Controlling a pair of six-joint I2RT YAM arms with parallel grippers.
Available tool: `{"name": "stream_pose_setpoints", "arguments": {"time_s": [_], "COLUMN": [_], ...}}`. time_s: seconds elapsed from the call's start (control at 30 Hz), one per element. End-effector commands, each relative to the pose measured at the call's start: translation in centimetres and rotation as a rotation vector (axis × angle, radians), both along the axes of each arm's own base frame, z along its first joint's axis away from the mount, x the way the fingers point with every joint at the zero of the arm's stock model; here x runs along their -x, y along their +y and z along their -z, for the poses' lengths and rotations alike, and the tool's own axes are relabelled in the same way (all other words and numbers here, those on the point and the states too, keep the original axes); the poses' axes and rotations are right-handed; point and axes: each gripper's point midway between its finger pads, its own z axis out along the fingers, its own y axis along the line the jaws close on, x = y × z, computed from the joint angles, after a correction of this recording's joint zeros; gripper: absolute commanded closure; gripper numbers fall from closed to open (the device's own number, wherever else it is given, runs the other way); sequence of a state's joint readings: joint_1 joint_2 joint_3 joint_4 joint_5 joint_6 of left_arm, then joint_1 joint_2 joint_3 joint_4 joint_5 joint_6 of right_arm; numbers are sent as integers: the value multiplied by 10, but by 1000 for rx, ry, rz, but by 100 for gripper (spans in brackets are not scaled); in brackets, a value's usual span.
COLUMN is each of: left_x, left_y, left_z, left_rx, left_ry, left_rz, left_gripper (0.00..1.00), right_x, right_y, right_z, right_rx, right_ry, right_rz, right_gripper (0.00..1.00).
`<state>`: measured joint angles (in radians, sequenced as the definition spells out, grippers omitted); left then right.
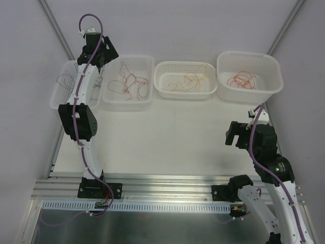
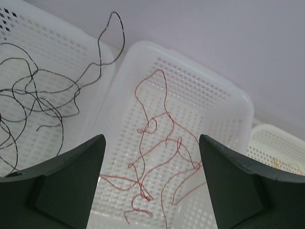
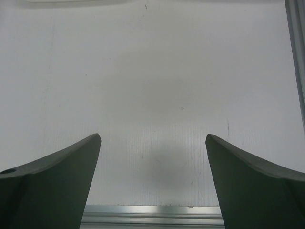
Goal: Untangle the cables
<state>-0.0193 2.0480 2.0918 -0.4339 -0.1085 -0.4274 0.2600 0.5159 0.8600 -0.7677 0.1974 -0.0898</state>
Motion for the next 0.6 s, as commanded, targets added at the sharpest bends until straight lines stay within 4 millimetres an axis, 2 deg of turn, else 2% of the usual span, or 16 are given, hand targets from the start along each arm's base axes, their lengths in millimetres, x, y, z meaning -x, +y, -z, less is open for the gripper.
{"name": "stream_pose_setpoints", "arguments": {"time_s": [0.0, 0.03, 0.07, 0.1, 0.2, 0.23, 0.3, 0.37, 0.4, 0.47, 0.5, 0.57], "left_x": [-31, -39, -49, -56, -73, -79, -87, -93, -99, -109, -111, -118], "left_y": [27, 27, 28, 28, 34, 37, 45, 48, 49, 49, 63, 63], "left_z": [-2, 4, 0, 9, 9, 21, 21, 36, 33, 41, 42, 57], "left_rx": [-3, -3, -1, -3, -16, -21, -35, -44, -39, -31, -32, -32], "left_ry": [-87, -95, -139, -144, -212, -210, -250, -247, -280, -309, -318, -314], "left_rz": [-146, -150, -155, -156, -186, -197, -242, -262, -265, -269, -290, -294], "left_gripper": [20, 21, 21, 22, 22, 23, 26, 27, 28, 29, 30, 31], "right_x": [-4, -5, -5, -5, -6, -7, -7, -7, -7, -7, -7, -7], "right_y": [1, 1, 0, 0, 0, 0, 2, 3, 3, 3, 4, 3], "right_z": [-2, 0, 1, 3, 6, 8, 11, 13, 14, 17, 17, 18], "right_rx": [0, 8, 13, 20, 27, 28, 27, 29, 26, 26, 24, 27], "right_ry": [-8, -2, 0, 7, 20, 29, 39, 53, 57, 70, 70, 79], "right_rz": [-1, -6, -4, -4, -5, -6, -13, -15, -15, -13, -15, -13], "right_gripper": [3, 3, 3, 3, 3, 3, 3, 3, 3, 3, 3, 3]}}
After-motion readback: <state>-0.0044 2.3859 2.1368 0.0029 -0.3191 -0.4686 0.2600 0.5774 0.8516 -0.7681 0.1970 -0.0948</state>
